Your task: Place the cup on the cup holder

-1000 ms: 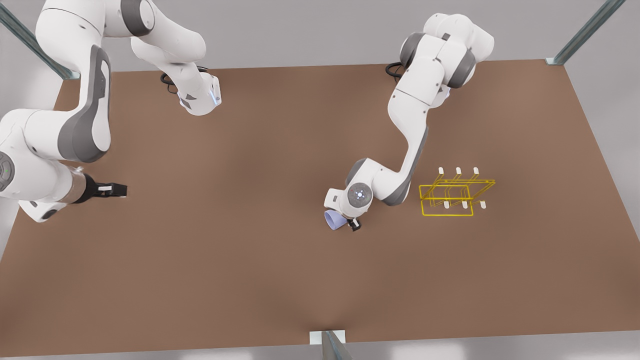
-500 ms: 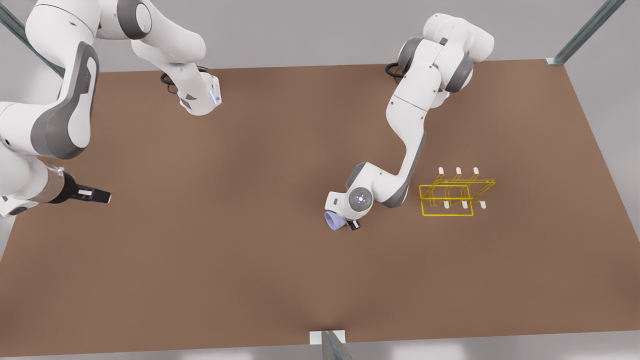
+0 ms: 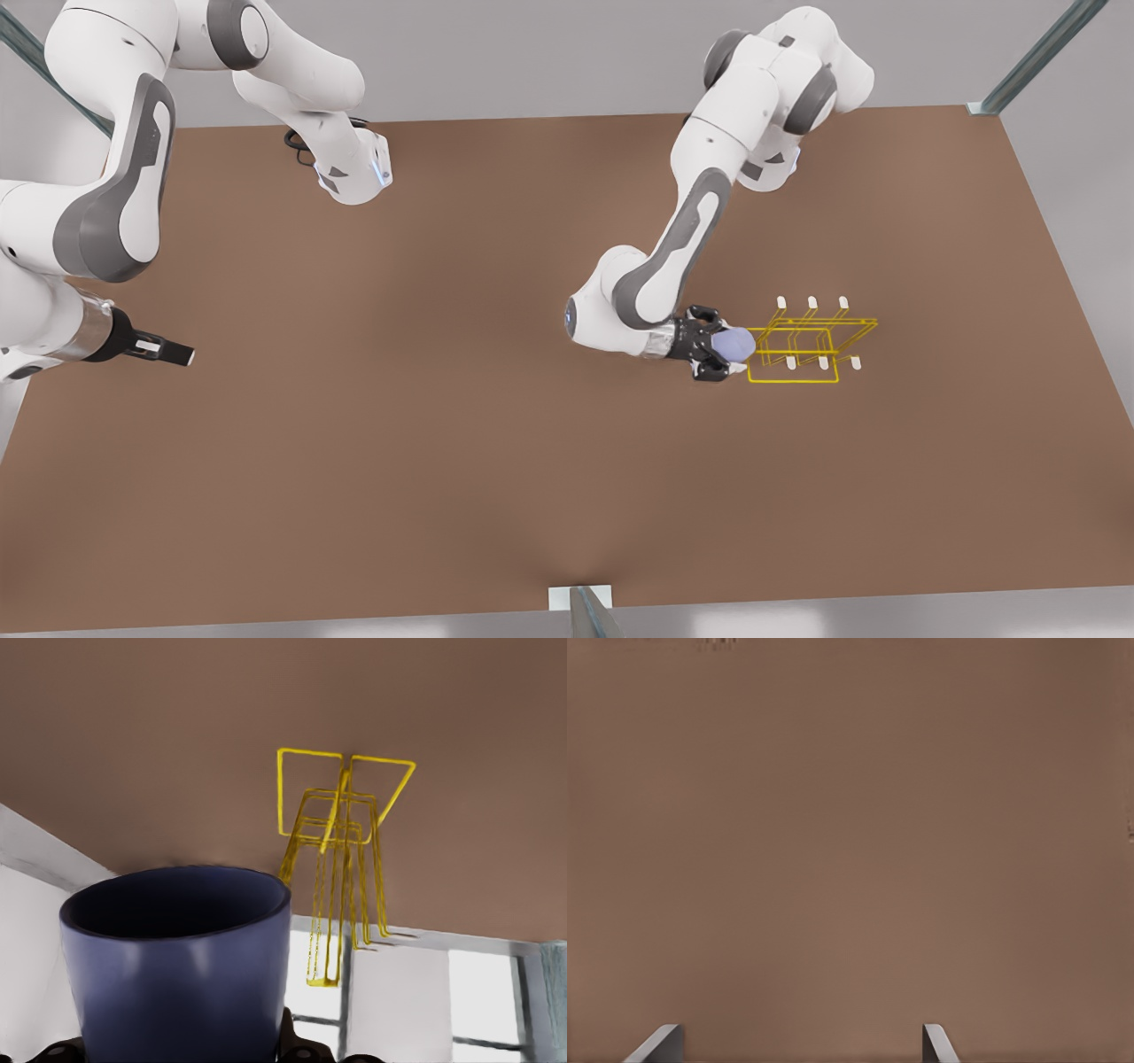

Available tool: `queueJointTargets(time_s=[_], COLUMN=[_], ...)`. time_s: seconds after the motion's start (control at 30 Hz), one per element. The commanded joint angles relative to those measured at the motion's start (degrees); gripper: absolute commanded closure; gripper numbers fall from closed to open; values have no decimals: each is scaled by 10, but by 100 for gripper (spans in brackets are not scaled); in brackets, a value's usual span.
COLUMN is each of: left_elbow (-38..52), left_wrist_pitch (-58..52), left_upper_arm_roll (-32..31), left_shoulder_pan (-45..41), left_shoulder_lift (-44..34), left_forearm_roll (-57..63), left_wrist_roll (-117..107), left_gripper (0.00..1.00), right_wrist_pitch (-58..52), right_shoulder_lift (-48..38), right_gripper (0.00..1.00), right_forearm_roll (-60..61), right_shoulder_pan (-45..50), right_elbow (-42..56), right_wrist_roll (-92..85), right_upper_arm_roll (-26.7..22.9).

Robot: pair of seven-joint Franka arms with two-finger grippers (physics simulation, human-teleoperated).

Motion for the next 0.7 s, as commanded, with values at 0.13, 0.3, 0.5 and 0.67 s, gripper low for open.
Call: queueJointTargets(time_s=[0.13,0.3,0.5,0.67], left_elbow=[-226,-224,-286,-320], left_wrist_pitch=[-179,-170,-172,-141], left_upper_arm_roll=[0,0,-1,-2], left_shoulder_pan=[-38,-35,-48,-46], left_shoulder_lift=[-100,-62,-80,-80], left_forearm_roll=[128,122,89,52], left_wrist_roll=[83,50,-3,-95], left_gripper=[34,34,34,33], right_wrist_pitch=[-2,-3,0,-1], right_shoulder_lift=[-1,-1,-1,-1], right_gripper=[0,0,0,0], right_forearm_roll=[-4,-9,-9,-9], right_shoulder_pan=[3,0,-3,-3], right_elbow=[0,0,11,10], right_wrist_roll=[34,33,33,33], right_upper_arm_roll=[0,0,-1,-1])
